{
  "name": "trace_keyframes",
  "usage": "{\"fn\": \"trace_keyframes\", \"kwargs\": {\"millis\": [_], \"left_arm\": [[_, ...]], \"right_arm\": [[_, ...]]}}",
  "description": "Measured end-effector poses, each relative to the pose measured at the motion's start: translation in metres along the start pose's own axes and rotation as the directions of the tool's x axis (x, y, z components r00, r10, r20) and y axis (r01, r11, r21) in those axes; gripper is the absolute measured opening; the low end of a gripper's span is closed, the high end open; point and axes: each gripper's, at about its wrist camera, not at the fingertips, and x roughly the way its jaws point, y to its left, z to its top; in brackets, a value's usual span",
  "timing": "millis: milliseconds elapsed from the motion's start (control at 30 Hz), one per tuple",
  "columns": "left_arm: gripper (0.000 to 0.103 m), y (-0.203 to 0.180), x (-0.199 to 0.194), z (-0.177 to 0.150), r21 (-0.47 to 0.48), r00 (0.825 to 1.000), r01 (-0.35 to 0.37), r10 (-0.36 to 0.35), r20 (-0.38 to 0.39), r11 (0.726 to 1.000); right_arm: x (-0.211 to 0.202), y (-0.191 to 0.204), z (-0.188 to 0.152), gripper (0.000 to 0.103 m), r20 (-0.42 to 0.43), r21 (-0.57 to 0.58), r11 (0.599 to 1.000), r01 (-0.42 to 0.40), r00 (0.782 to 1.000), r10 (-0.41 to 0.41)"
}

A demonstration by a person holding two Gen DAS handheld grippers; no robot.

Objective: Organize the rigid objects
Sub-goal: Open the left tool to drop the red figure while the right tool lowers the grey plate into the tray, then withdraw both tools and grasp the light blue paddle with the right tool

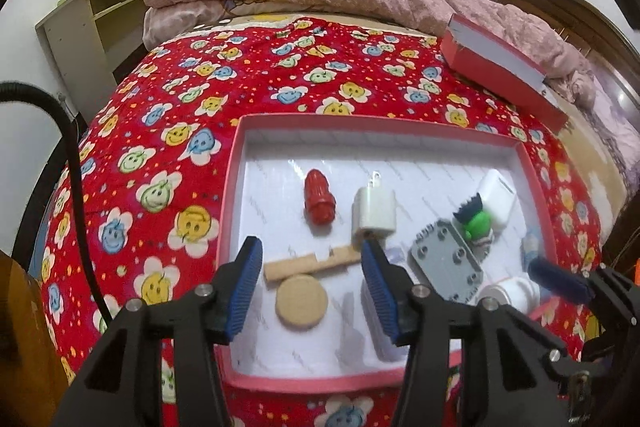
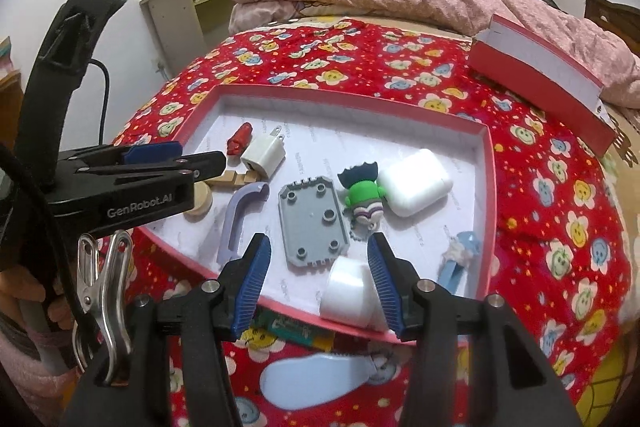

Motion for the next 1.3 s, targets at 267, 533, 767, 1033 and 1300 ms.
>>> {"fn": "trace_keyframes", "kwargs": {"millis": [267, 533, 767, 1033, 1300], "left_arm": [[0.054, -0.003, -0.017, -0.018, 0.012, 1.0, -0.014, 0.014, 0.001, 1.0], [0.054, -0.004, -0.027, -0.034, 0.009, 1.0, -0.005, 0.005, -0.01, 1.0], [0.054, -0.003, -0.037, -0.052, 0.013, 1.0, 0.01, -0.01, -0.017, 1.0], [0.054, 0.001, -0.033, -0.076, 0.013, 0.998, 0.007, -0.007, -0.065, 1.0], [0.054, -0.005, -0.03, -0.086, 0.03, 0.996, 0.029, -0.027, -0.082, 0.999]], "right_arm": [[-0.009, 0.002, -0.014, 0.052, -0.004, -0.019, 1.0, 0.004, 1.0, -0.004], [-0.016, 0.008, -0.028, 0.052, -0.013, -0.044, 0.999, -0.005, 1.0, 0.005], [-0.023, 0.007, -0.043, 0.052, -0.016, -0.045, 0.999, -0.003, 1.0, 0.002], [-0.028, -0.004, -0.071, 0.052, -0.056, -0.048, 0.999, 0.015, 0.998, -0.017], [-0.023, -0.01, -0.095, 0.071, -0.097, -0.069, 0.997, 0.025, 0.995, -0.031]]}}
